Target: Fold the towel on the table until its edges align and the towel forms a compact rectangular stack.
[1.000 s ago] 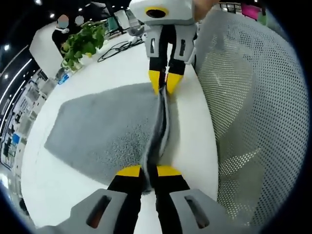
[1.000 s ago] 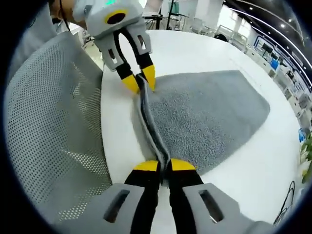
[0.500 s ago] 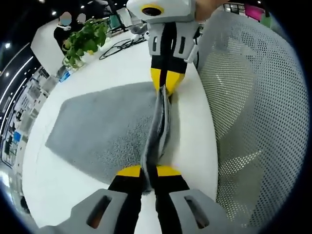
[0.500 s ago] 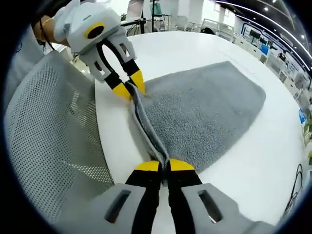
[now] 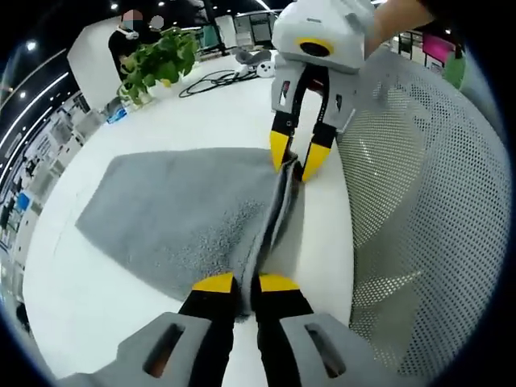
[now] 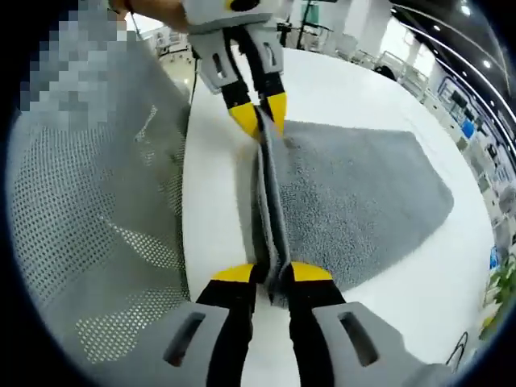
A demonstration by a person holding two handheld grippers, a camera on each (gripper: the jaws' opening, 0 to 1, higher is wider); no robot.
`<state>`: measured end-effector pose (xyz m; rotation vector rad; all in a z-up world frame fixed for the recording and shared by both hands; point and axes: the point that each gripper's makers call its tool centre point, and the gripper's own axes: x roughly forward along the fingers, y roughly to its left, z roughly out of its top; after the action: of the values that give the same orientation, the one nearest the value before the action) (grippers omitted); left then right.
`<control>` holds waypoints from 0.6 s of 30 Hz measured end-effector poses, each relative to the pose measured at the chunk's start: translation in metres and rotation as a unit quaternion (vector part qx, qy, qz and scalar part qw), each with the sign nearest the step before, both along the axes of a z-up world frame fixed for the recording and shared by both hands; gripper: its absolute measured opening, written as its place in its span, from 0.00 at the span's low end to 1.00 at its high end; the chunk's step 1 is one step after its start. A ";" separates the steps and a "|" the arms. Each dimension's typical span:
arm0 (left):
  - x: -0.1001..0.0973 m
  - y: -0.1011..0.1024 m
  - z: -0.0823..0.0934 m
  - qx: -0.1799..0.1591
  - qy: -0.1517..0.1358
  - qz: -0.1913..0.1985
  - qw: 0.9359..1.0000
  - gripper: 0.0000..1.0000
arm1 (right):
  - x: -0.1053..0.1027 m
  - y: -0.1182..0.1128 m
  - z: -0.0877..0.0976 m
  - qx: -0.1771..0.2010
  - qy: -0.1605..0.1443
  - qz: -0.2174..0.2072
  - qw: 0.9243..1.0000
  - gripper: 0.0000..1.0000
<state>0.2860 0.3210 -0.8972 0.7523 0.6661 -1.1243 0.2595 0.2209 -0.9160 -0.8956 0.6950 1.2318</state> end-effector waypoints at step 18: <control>-0.015 0.000 -0.003 0.038 -0.025 -0.043 0.998 0.09 | 0.001 0.000 0.000 0.004 -0.038 -0.030 0.999 0.02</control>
<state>0.2713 0.3210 -0.9006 0.8776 0.6423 -1.1611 0.2603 0.2211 -0.9156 -0.9046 0.6521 1.1417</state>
